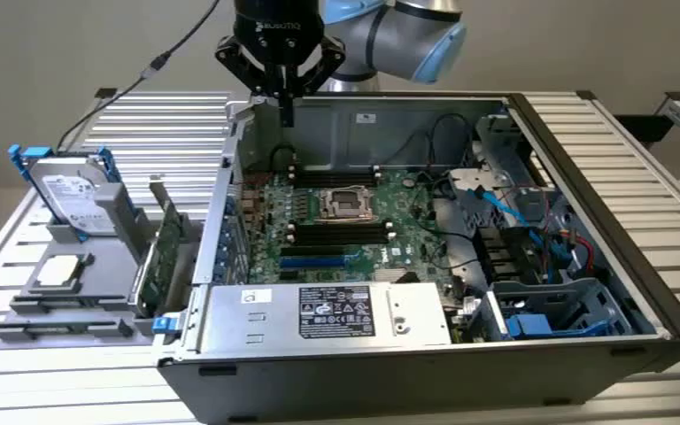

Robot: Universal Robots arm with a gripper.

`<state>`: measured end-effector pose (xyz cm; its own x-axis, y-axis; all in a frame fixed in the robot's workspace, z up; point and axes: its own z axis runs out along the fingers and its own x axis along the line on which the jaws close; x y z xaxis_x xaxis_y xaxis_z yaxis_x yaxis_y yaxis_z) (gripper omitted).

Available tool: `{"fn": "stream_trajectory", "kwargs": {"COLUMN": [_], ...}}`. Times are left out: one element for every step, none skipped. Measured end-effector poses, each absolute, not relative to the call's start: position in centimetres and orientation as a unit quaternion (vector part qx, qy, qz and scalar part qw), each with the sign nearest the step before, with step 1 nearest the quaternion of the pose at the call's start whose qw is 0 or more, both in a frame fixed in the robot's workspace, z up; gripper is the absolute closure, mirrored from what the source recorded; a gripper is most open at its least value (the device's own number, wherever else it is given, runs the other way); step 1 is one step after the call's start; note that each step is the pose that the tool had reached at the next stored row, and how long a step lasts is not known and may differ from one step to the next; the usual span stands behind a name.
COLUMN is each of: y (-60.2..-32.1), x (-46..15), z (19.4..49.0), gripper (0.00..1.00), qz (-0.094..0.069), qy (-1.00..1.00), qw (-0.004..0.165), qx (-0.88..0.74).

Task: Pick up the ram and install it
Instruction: 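Reach for the ram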

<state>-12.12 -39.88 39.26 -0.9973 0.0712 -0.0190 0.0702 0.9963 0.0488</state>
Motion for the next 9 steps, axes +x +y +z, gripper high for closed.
{"fn": "stream_trajectory", "kwargs": {"y": [-39.88,-39.88,-39.88,-39.88,-39.88,-39.88,-39.88,-39.88,-39.88], "x": [-12.12,-12.12,-12.12,-12.12,-12.12,-12.12,-12.12,-12.12,-12.12], "z": [39.26,39.26,39.26,39.26,39.26,39.26,39.26,39.26,39.26], "gripper": [0.89,0.89,0.89,0.89,0.89,0.89,0.89,0.89,0.89], "qz": [0.024,0.024,0.024,0.024,0.024,0.024,0.024,0.024,0.024], "qy": [0.999,0.999,0.999,0.999,0.999,0.999,0.999,0.999,0.999], "qw": [0.01,0.01,0.01,0.01,0.01,0.01,0.01,0.01,0.01], "qx": [0.035,0.035,0.035,0.035,0.035,0.035,0.035,0.035,0.035]}}
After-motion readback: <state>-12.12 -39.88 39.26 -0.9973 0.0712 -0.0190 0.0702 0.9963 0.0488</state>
